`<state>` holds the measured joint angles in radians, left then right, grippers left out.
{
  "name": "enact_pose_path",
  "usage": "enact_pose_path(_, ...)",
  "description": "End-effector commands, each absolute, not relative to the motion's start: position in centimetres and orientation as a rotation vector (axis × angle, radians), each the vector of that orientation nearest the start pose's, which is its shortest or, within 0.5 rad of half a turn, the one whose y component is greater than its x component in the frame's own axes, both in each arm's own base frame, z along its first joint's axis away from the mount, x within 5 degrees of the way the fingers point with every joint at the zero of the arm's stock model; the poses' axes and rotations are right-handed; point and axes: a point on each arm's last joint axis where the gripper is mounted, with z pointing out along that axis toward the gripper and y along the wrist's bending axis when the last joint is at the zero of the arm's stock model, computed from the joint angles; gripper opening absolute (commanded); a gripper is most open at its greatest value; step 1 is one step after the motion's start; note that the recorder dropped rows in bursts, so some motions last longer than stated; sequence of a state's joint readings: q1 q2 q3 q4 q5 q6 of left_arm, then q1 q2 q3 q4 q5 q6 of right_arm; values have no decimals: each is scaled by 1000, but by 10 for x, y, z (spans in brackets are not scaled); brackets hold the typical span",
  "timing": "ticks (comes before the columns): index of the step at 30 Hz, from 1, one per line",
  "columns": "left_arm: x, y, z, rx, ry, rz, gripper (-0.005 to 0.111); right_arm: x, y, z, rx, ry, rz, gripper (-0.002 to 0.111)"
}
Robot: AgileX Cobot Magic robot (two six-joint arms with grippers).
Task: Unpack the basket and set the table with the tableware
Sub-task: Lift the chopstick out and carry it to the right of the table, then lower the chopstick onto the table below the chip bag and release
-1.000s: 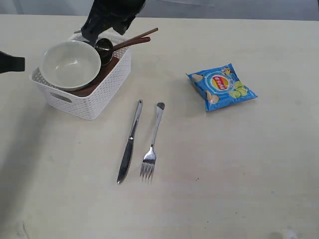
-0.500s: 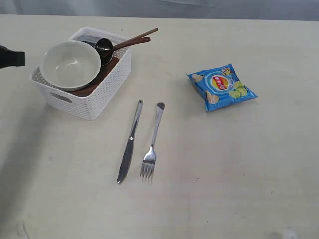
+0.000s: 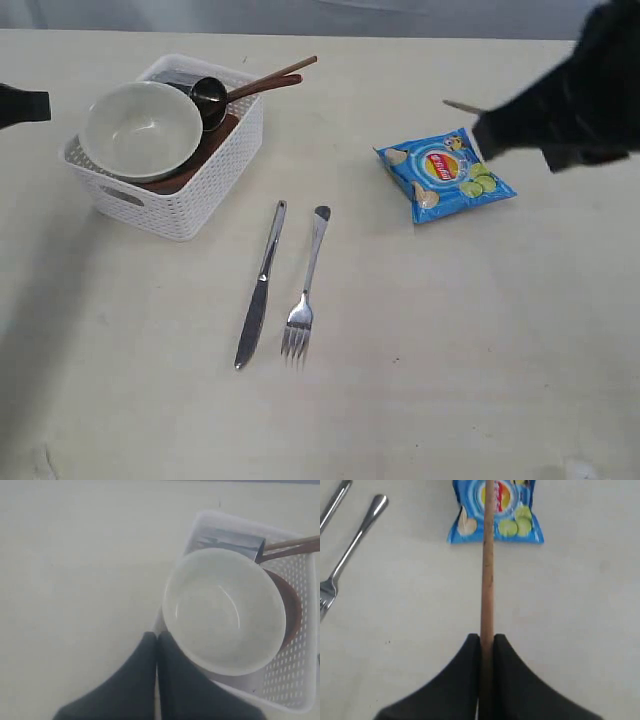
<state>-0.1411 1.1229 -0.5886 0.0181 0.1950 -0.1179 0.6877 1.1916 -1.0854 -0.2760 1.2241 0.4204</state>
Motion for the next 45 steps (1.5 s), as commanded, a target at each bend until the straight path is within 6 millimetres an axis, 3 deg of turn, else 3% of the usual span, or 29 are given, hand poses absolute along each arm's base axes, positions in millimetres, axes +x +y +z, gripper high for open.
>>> enact_pose_path(1,218,-30,251,22,2214,-139,0,145,96,319,-298,2743,29,0)
enact_pose_path(6,217,-30,250,22,2224,-138,0,114,83,289,-238,2834,140,0)
enact_pose_path(12,217,-30,250,23,2228,-138,0,104,77,245,-196,2872,142,0)
enact_pose_path(16,217,-30,250,22,2227,-138,0,113,80,227,-181,2837,120,0)
enact_pose_path(23,217,-30,250,22,2227,-138,0,135,83,204,-188,2878,-148,0)
enact_pose_path(45,217,-30,250,23,2230,-137,0,155,112,142,-209,3078,-168,0)
